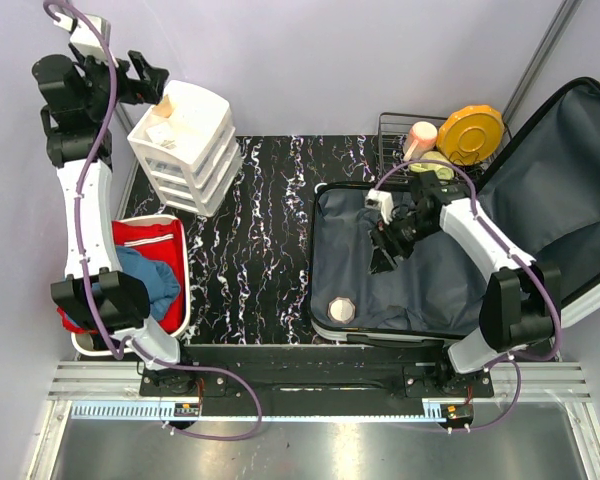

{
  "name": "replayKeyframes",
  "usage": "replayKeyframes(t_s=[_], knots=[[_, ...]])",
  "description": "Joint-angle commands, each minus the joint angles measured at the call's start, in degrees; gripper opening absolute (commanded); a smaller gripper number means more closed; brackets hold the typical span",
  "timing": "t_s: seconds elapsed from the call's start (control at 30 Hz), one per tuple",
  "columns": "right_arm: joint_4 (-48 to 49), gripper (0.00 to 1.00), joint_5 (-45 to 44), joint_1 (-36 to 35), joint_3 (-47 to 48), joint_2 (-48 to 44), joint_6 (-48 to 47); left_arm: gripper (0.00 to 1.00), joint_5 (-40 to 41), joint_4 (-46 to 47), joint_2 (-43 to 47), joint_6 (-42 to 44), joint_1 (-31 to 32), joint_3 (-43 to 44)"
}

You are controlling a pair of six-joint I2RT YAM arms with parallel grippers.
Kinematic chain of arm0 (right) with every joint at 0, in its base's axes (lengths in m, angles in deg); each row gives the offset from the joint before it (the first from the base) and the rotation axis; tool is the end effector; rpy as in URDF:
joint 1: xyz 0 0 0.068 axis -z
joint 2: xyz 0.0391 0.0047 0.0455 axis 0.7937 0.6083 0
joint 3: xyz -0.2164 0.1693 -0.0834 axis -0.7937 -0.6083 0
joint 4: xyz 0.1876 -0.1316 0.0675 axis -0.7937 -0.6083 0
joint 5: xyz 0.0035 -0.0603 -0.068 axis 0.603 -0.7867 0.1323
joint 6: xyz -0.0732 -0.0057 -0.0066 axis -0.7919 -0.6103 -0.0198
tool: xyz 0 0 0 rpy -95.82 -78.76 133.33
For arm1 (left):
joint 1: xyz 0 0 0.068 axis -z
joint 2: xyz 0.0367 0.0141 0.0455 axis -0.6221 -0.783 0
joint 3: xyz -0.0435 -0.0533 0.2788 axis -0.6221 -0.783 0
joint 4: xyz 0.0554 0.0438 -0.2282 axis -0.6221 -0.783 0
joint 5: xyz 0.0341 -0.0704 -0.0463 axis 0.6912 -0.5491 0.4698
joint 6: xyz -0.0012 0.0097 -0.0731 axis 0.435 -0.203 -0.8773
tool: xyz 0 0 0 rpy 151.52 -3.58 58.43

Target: Open, take out, and arrange the luggage

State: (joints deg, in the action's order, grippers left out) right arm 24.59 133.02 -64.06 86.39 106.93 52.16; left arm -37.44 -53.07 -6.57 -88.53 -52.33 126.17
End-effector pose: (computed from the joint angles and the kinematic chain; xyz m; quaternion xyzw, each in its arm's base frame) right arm 0.2559 0.0961 0.2631 -0.3938 0.8344 0.3481 0.1659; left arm 0.3647 0.0572 0.5274 0.0990 0.6755 -0.1131 0.7219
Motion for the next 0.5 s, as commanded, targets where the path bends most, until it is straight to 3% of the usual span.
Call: replayKeyframes(t_s=[0.0, 0.2, 0.47], knots=[[3.7, 0.82, -2.7, -4.3, -3.9, -4.7, -5.0, 0.91, -7.2, 1.8, 4.8, -0.9, 1.5, -8.2], [8.3, 0.81, -4.5, -11.0, -6.8, -3.2, -4.8, 0.91, -7.0, 2.6, 10.2, 1.7, 4.7, -16.7], [24.0, 0.97, -4.2, -19.1, -19.4, -8.6, -3.4, 0.91, -5.2, 3.5, 11.8, -0.2, 4.9, -20.3]])
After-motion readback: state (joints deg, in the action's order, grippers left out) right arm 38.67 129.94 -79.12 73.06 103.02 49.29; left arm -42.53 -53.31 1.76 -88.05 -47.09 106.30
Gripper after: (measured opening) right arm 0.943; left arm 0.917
